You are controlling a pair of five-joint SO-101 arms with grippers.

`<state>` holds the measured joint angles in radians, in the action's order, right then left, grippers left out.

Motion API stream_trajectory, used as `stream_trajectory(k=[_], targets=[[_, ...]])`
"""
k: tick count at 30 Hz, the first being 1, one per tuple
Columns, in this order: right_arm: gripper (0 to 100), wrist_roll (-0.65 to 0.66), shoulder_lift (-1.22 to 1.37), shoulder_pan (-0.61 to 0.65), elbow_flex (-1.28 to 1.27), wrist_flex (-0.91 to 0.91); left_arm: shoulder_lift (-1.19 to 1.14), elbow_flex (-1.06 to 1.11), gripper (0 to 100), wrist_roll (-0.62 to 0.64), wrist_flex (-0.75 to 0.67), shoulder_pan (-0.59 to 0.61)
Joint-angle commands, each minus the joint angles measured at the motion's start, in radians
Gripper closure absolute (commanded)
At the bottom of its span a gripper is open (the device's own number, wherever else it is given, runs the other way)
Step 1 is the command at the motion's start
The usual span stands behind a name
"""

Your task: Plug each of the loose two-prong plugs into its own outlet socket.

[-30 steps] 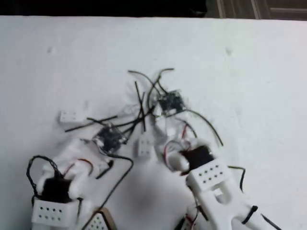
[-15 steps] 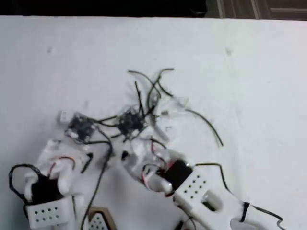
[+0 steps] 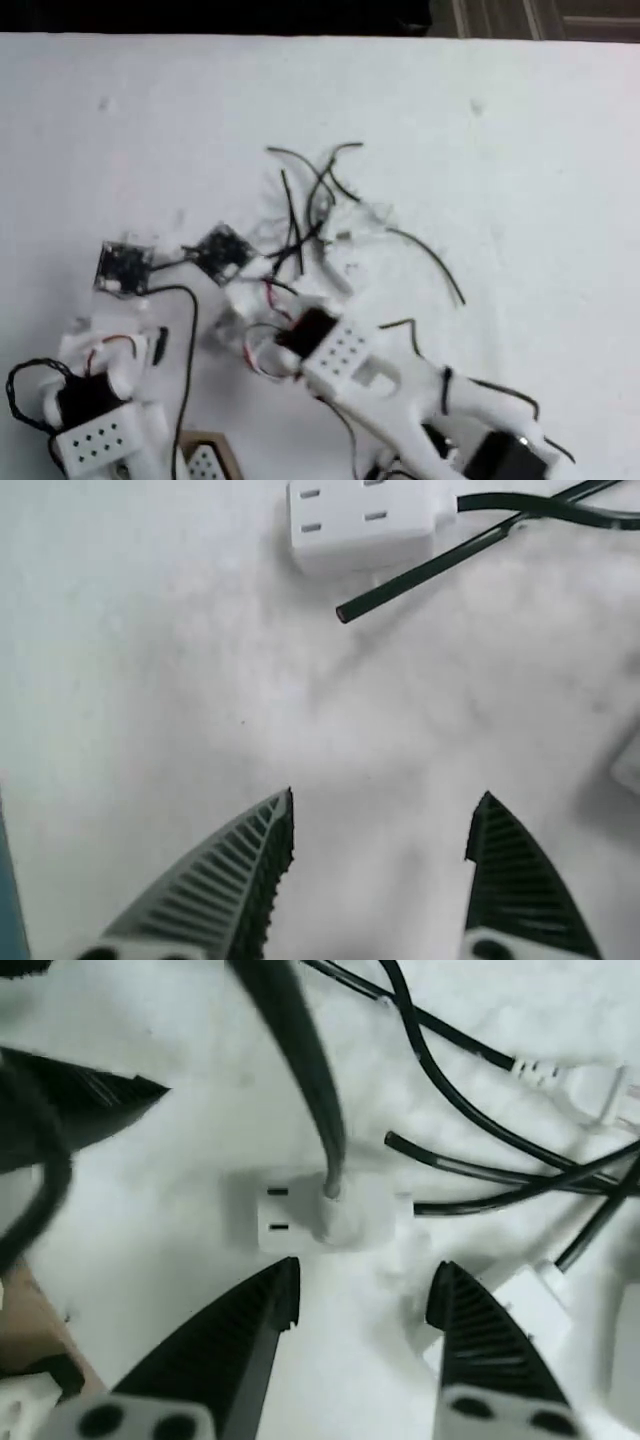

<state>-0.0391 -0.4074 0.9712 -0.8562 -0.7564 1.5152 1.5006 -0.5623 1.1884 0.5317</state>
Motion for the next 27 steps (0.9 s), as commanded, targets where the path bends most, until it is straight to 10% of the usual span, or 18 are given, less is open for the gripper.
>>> stream_trajectory(k=[1,8,13,27], targets=[[78.9,-0.005,0.088,0.016,0.104,0.012,0.008,0.003,72,0.015,-0.029,0.007],[79.4,-0.005,0.259,-0.005,0.173,0.104,0.008,0.017,72,0.015,-0.034,0.007],[99.2,0.003,0.257,-0.058,0.173,0.171,0.008,0.018,72,0.015,-0.034,0.007],[98.1,0.106,0.013,-0.455,0.381,0.17,0.01,0.026,72,0.014,-0.034,0.007]])
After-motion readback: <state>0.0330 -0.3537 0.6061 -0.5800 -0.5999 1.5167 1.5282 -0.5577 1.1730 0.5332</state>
